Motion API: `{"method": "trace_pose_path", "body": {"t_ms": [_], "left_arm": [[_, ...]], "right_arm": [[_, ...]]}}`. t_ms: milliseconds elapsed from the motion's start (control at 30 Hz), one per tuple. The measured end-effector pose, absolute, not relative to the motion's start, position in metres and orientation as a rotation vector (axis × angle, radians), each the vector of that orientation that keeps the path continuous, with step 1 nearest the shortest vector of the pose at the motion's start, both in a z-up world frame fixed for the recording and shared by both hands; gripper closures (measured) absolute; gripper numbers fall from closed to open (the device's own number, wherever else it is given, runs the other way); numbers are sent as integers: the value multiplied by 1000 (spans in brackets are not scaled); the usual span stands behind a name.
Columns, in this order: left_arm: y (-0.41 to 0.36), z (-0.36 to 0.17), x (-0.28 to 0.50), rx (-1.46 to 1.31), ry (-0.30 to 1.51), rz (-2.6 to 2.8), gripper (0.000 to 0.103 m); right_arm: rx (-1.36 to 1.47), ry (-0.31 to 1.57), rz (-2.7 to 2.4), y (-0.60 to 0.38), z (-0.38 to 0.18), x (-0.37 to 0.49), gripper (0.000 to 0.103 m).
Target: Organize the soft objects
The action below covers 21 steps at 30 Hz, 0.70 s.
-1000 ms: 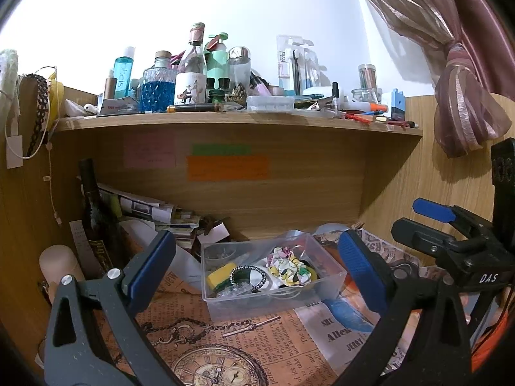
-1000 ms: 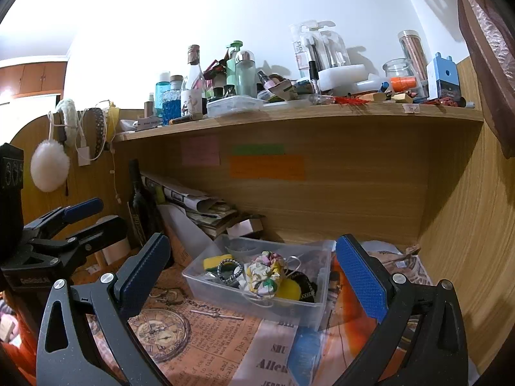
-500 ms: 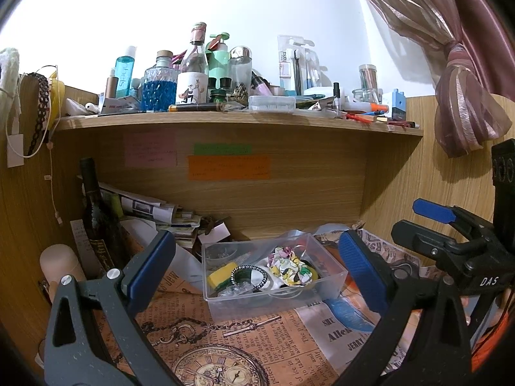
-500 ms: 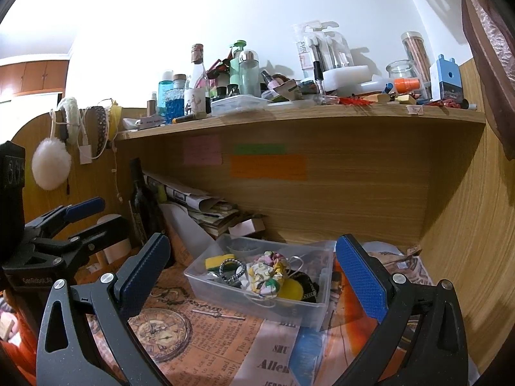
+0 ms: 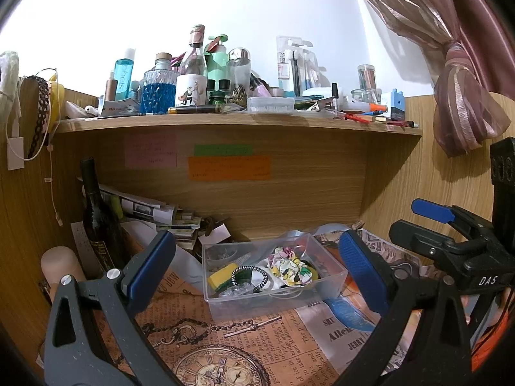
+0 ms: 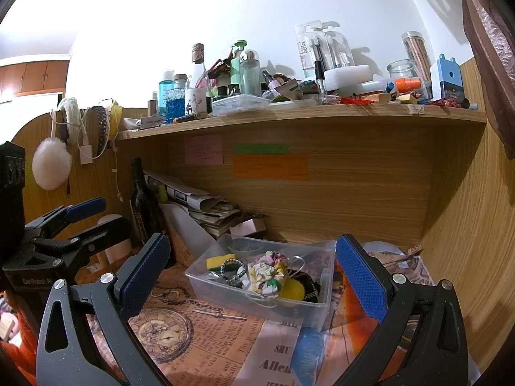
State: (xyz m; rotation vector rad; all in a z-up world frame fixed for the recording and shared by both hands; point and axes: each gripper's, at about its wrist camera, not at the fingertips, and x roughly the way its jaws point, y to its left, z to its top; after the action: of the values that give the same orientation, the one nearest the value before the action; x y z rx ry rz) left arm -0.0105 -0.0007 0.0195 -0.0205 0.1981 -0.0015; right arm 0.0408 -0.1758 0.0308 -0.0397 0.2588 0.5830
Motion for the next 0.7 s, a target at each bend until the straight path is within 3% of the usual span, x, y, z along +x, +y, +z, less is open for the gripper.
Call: {"method": "trace_pose_path", "body": {"t_ms": [700], "left_arm": [[3,19,-4,-68,227,-21,0]], "right_arm": [[-38,261,583,-176,30,42,0]]}}
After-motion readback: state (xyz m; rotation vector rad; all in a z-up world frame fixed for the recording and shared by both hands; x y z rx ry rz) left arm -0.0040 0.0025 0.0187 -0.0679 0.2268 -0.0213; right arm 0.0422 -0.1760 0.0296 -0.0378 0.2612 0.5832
